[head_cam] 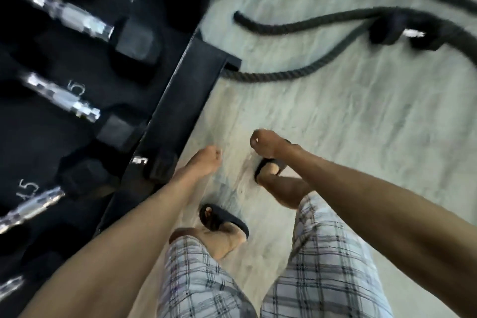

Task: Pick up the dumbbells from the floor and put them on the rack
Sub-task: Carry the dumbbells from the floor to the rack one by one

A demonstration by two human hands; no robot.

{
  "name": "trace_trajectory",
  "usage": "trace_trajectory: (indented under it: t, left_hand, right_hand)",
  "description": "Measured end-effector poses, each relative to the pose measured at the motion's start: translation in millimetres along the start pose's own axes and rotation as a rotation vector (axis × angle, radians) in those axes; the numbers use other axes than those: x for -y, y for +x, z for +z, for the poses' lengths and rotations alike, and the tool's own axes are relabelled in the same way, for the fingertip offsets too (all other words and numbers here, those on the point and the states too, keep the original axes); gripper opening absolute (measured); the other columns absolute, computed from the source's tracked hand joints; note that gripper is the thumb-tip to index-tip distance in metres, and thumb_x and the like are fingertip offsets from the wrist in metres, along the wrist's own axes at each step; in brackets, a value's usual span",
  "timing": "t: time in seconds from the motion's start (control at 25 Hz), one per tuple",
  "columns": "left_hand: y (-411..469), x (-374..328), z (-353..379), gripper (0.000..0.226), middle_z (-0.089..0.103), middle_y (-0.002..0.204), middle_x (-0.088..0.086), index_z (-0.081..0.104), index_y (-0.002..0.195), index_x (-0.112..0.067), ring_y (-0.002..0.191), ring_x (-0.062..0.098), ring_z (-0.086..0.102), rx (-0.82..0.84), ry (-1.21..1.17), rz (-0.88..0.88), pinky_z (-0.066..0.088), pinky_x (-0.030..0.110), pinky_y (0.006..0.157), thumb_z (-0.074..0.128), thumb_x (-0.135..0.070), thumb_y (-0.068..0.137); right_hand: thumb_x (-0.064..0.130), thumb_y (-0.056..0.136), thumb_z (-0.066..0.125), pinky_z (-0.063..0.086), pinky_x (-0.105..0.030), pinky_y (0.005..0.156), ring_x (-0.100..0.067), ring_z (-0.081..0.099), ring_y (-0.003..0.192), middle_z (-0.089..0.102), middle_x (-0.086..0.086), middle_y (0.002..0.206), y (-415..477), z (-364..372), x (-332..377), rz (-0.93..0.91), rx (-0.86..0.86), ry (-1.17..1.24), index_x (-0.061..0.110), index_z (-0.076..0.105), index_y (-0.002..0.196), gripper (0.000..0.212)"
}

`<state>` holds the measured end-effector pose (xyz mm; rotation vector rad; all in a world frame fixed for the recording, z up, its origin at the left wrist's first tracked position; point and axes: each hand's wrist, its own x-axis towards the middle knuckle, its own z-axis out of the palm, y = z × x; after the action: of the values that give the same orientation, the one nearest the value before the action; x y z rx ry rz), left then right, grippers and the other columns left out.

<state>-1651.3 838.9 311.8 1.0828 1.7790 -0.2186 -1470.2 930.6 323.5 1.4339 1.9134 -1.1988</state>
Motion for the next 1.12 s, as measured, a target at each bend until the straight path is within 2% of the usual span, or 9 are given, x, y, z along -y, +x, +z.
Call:
trace_trajectory:
  t: [0.2, 0.32, 0.44, 0.52, 0.64, 0.76, 0.88, 1.04, 1.12]
  left_hand:
    - [-19, -105, -30, 0.032, 0.060, 0.128, 0.009, 0.055, 0.127, -0.014, 0.114, 0.027, 0.058, 0.092, 0.206, 0.084, 0.043, 0.028, 0.087, 0.045, -0.027, 0.099]
    - [-23, -181, -39, 0.030, 0.061, 0.123, 0.010, 0.055, 0.123, -0.012, 0.107, 0.026, 0.059, 0.141, 0.346, 0.150, 0.048, 0.033, 0.089, 0.044, -0.027, 0.099]
    - [-12, -256, -40, 0.027, 0.064, 0.114, 0.011, 0.056, 0.118, -0.009, 0.099, 0.027, 0.062, 0.170, 0.401, 0.222, 0.048, 0.034, 0.083, 0.045, -0.024, 0.098]
    - [-5, -309, -36, 0.026, 0.065, 0.111, 0.014, 0.056, 0.116, -0.008, 0.098, 0.030, 0.063, 0.184, 0.423, 0.272, 0.046, 0.032, 0.078, 0.047, -0.022, 0.097]
    - [10, -383, -28, 0.025, 0.066, 0.111, 0.015, 0.058, 0.113, -0.007, 0.101, 0.031, 0.062, 0.225, 0.469, 0.352, 0.047, 0.033, 0.082, 0.048, -0.020, 0.095]
    - [36, -448, -18, 0.022, 0.067, 0.113, 0.013, 0.059, 0.109, -0.010, 0.102, 0.028, 0.062, 0.247, 0.493, 0.406, 0.048, 0.034, 0.087, 0.050, -0.022, 0.093]
    - [64, -513, -8, 0.027, 0.065, 0.120, 0.014, 0.060, 0.115, -0.008, 0.110, 0.030, 0.061, 0.262, 0.485, 0.441, 0.046, 0.034, 0.092, 0.046, -0.023, 0.098]
    - [116, -586, -17, 0.023, 0.067, 0.113, 0.015, 0.061, 0.108, -0.006, 0.109, 0.031, 0.062, 0.287, 0.493, 0.423, 0.048, 0.037, 0.089, 0.048, -0.020, 0.096]
    - [148, -621, -26, 0.024, 0.066, 0.120, 0.013, 0.062, 0.110, -0.005, 0.110, 0.029, 0.061, 0.268, 0.467, 0.386, 0.047, 0.035, 0.090, 0.049, -0.021, 0.097]
  right_hand:
    - [0.018, 0.098, 0.043, 0.049, -0.041, 0.088, -0.038, 0.060, 0.106, 0.066, -0.021, 0.116, -67, -60, -71, 0.115, -0.112, 0.246, -0.003, 0.061, 0.114, 0.031]
    - [0.020, 0.098, 0.045, 0.049, -0.038, 0.087, -0.035, 0.061, 0.106, 0.066, -0.019, 0.118, -96, -98, -112, 0.172, -0.160, 0.365, 0.002, 0.061, 0.116, 0.030]
    - [0.019, 0.098, 0.044, 0.050, -0.037, 0.084, -0.035, 0.063, 0.102, 0.067, -0.019, 0.114, -113, -132, -149, 0.200, -0.184, 0.442, 0.001, 0.060, 0.117, 0.030]
    - [0.019, 0.098, 0.043, 0.051, -0.039, 0.085, -0.037, 0.063, 0.102, 0.067, -0.020, 0.113, -127, -158, -179, 0.227, -0.220, 0.477, 0.000, 0.059, 0.116, 0.031]
    - [0.020, 0.098, 0.044, 0.050, -0.040, 0.083, -0.038, 0.060, 0.105, 0.065, -0.020, 0.115, -141, -193, -222, 0.274, -0.246, 0.518, 0.001, 0.060, 0.114, 0.029]
    - [0.018, 0.098, 0.045, 0.047, -0.039, 0.084, -0.037, 0.059, 0.107, 0.064, -0.020, 0.117, -140, -232, -262, 0.310, -0.264, 0.529, 0.001, 0.060, 0.114, 0.028]
    - [0.017, 0.098, 0.044, 0.049, -0.040, 0.083, -0.039, 0.061, 0.104, 0.065, -0.023, 0.114, -125, -274, -306, 0.346, -0.278, 0.530, -0.001, 0.060, 0.115, 0.029]
    - [0.021, 0.098, 0.045, 0.052, -0.043, 0.087, -0.039, 0.062, 0.103, 0.066, -0.023, 0.113, -96, -343, -357, 0.360, -0.209, 0.504, -0.002, 0.060, 0.114, 0.032]
    - [0.019, 0.098, 0.046, 0.051, -0.043, 0.089, -0.039, 0.062, 0.106, 0.065, -0.023, 0.116, -80, -380, -380, 0.348, -0.170, 0.476, -0.002, 0.060, 0.116, 0.032]
